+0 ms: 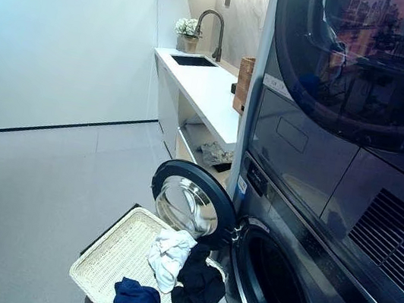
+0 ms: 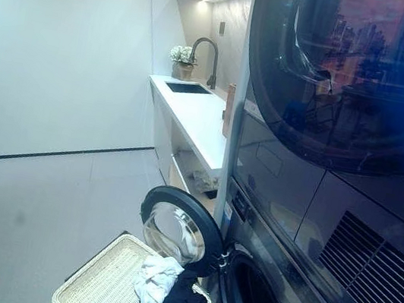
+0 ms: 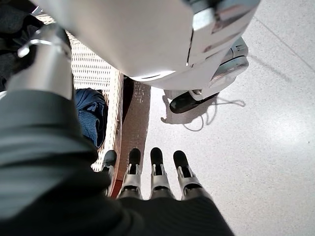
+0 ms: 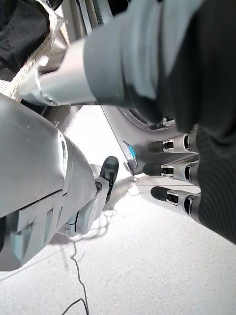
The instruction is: Put the clothes into the washing machine.
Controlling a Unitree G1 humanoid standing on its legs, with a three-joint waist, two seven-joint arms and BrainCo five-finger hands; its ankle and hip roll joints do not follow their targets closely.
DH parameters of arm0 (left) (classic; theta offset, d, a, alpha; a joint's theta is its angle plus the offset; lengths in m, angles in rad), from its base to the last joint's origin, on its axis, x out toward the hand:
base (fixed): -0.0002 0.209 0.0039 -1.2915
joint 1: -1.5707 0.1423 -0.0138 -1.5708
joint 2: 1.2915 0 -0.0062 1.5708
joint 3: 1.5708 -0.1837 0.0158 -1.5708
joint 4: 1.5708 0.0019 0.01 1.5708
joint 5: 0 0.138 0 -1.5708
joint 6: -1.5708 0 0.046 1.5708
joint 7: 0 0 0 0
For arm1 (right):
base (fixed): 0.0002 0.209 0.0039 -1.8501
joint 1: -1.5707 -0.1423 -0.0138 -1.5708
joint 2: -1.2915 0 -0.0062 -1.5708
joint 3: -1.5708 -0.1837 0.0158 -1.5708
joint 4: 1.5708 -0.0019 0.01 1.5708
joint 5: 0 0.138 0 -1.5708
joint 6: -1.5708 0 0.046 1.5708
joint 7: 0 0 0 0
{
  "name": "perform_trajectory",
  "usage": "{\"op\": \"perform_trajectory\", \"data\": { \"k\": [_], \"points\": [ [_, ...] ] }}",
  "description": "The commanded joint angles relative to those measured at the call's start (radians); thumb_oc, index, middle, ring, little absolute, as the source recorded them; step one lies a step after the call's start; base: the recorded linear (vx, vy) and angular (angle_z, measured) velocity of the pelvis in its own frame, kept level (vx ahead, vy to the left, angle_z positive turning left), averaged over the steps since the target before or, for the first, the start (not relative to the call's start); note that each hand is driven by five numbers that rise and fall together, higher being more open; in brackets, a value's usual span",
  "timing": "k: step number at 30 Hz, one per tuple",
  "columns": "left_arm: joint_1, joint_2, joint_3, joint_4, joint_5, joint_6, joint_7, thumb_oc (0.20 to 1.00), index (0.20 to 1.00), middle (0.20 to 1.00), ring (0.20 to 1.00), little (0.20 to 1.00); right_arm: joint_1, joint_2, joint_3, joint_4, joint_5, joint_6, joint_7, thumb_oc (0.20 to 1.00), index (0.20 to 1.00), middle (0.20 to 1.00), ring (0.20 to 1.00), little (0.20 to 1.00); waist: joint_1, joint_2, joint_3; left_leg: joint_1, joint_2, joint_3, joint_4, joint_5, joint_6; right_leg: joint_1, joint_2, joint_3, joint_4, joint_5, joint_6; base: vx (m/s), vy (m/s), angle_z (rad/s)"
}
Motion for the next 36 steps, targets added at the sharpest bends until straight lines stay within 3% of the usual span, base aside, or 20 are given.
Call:
{"op": "perform_trajectory", "data": {
  "k": [1,25,31,36],
  "points": [
    [-0.097,0.010,-0.023,0.024,0.018,-0.021,-0.009,1.000,1.000,1.000,1.000,1.000,-0.105,0.016,-0.006,0.047,-0.001,-0.014,-0.011,1.000,1.000,1.000,1.000,1.000,0.009,-0.024,0.060,0.022,-0.011,-0.012,0.008,-0.054,0.052,0.046,-0.070,0.000,0.011,-0.044,0.045,0.00,0.000,0.00],
    [-0.094,0.012,-0.013,0.019,0.006,-0.015,0.020,1.000,1.000,1.000,1.000,1.000,-0.099,0.016,-0.004,0.041,-0.008,-0.013,-0.005,1.000,1.000,1.000,1.000,1.000,0.010,-0.027,0.071,0.023,-0.009,-0.015,0.008,-0.052,0.051,0.048,-0.070,-0.003,0.011,-0.045,0.045,0.00,0.000,0.00],
    [-0.099,0.019,0.008,0.003,-0.067,-0.016,0.046,1.000,1.000,1.000,1.000,1.000,-0.105,0.009,-0.002,0.020,0.004,-0.013,0.005,1.000,1.000,1.000,1.000,1.000,0.008,-0.027,0.093,0.010,-0.003,-0.012,0.008,-0.047,0.048,0.032,-0.069,0.001,0.012,-0.041,0.044,0.02,0.002,0.00],
    [-0.110,0.038,0.009,-0.024,-0.102,-0.080,0.072,1.000,1.000,1.000,1.000,1.000,-0.132,-0.009,-0.004,-0.014,0.047,-0.031,-0.008,1.000,1.000,1.000,1.000,1.000,0.013,-0.022,0.137,-0.040,0.001,-0.017,0.008,-0.032,0.050,-0.025,-0.068,0.011,0.019,-0.027,0.043,0.02,-0.003,0.01]
  ]
}}
